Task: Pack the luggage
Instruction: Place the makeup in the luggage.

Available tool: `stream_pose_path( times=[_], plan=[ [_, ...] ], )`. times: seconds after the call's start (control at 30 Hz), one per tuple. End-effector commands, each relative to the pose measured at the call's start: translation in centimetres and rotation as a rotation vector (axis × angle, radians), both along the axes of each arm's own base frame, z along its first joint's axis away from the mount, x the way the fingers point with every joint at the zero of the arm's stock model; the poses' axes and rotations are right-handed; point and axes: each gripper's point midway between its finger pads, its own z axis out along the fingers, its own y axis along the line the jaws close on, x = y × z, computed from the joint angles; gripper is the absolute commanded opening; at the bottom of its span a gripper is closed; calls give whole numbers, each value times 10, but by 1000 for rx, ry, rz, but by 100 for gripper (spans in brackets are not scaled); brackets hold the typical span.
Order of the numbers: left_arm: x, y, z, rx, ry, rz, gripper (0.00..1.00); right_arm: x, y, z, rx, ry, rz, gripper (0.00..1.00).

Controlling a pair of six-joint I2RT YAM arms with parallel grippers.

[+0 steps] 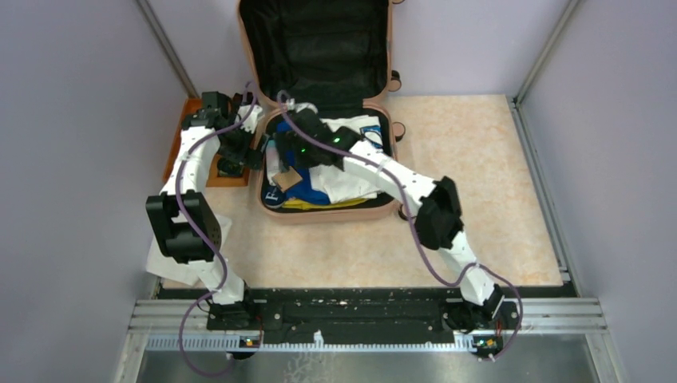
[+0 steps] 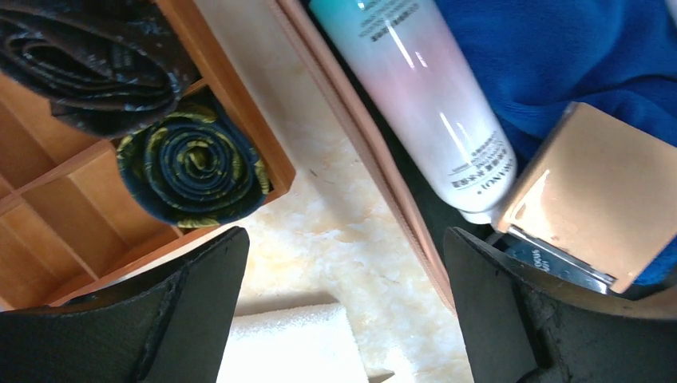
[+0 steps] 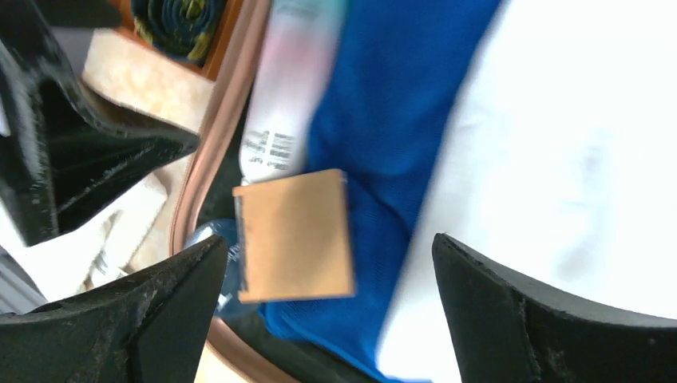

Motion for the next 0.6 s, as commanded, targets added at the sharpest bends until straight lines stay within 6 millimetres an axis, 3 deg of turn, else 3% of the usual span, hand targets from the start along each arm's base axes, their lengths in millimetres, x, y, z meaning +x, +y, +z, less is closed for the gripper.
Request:
stream_pose_path(
  times=[0.0,0.1,0.17,0.3,0.4,0.5,0.57],
  plan=[
    [-6,-26,10,-74,-16,-102,99,23,-82,122,144,-108,-142,99],
    [-15,-45,7,-92,-4,-159,99,22,-139,126,117,-114,-231,99],
    [-24,-63,5,-97,7,-214,99,20,-187,117,91,-105,-316,99],
    [-34,-90,-9,-76,38,-294,99,8,-302,61,34,-11,-537,99],
    [-33,-110,-19,-70,71,-315,99,-15,-382,17,-31,62,-711,99],
    [-31,-118,-33,-41,100,-324,99,-42,-433,-17,-79,113,-828,99],
    [-30,-118,-36,-27,109,-318,99,-57,-449,-37,-133,137,-864,99]
  ],
)
